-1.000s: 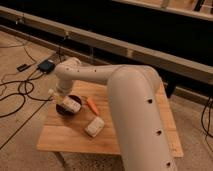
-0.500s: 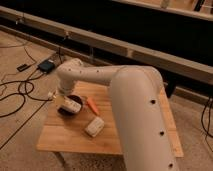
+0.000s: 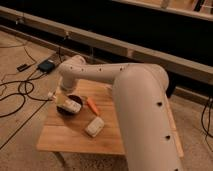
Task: Place the bottle in the ceramic bowl
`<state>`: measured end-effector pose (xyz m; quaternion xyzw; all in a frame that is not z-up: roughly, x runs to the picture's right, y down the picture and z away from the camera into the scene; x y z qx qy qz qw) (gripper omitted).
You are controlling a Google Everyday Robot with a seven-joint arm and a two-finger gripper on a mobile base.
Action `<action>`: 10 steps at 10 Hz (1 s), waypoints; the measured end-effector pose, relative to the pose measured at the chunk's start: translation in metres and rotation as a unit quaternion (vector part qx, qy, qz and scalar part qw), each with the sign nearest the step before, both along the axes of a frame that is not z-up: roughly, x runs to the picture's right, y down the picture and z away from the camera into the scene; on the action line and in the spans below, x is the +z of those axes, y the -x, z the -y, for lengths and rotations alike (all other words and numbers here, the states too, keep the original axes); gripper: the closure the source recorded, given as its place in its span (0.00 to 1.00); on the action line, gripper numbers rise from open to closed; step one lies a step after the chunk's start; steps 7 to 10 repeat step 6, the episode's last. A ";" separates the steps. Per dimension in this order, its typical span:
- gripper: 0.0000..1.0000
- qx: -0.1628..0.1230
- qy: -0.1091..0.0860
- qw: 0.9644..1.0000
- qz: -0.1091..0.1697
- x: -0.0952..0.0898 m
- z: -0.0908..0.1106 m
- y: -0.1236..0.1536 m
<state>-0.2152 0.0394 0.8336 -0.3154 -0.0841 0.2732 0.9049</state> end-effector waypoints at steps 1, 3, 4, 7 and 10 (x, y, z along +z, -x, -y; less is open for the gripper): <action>0.20 0.009 -0.006 1.000 -0.011 -0.005 0.007 -0.010; 0.20 0.016 -0.011 1.000 -0.021 -0.007 0.012 -0.020; 0.20 0.016 -0.011 1.000 -0.020 -0.008 0.012 -0.018; 0.20 0.015 -0.010 1.000 -0.019 -0.008 0.012 -0.018; 0.20 0.015 -0.010 1.000 -0.019 -0.008 0.012 -0.018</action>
